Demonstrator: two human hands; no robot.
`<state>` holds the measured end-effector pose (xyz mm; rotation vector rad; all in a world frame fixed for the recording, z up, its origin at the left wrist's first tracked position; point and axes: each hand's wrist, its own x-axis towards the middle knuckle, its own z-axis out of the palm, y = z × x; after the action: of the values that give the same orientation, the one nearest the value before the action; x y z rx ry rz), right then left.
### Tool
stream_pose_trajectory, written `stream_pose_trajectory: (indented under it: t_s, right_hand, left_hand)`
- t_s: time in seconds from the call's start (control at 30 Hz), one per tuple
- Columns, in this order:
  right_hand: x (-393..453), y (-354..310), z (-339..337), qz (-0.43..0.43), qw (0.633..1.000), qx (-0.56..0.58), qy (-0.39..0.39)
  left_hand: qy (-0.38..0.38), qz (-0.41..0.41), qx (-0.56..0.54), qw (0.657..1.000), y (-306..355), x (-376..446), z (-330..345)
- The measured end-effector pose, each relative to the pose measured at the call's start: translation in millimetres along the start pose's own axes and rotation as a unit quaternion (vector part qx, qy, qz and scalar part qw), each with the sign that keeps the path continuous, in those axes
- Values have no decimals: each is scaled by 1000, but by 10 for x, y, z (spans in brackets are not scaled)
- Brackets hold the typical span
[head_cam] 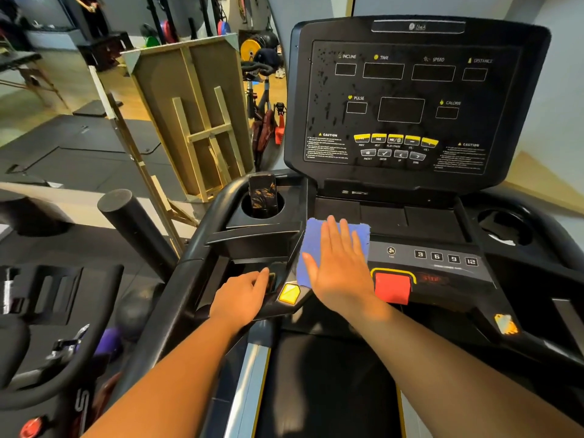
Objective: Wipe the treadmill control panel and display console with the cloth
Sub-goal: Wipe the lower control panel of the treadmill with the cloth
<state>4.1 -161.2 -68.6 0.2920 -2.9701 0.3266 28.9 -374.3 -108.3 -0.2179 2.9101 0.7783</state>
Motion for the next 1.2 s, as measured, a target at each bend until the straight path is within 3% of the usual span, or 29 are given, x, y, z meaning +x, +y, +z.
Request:
stream_pose_trajectory:
  t_s: [0.2, 0.3, 0.43, 0.6, 0.73, 0.8, 0.97, 1.2]
  right_hand:
    - [-255, 200, -35, 34, 996, -75, 18]
    - [-337, 163, 28, -39, 997, -61, 21]
    - [-461, 240, -82, -110, 992, -40, -42]
    - [-351, 203, 9, -100, 988, -99, -64]
    - [-225, 190, -42, -166, 984, -41, -49]
    - [-276, 321, -71, -156, 987, -10, -44]
    - [-674, 400, 31, -100, 992, 51, 61]
    - [-474, 19, 37, -122, 991, -51, -8]
  left_hand:
    - [2, 1, -5, 1000, -21, 7, 15]
    - [4, 6, -1, 1000, -12, 6, 15]
    - [1, -1, -7, 1000, -7, 4, 5]
    - [1, 0, -4, 1000, 7, -1, 8]
    - [4, -7, -8, 1000, 0, 0, 10]
    - [5, -4, -7, 1000, -4, 1, 10]
    - [6, 0, -12, 1000, -11, -7, 15]
    - [11, -9, -9, 1000, 9, -13, 2]
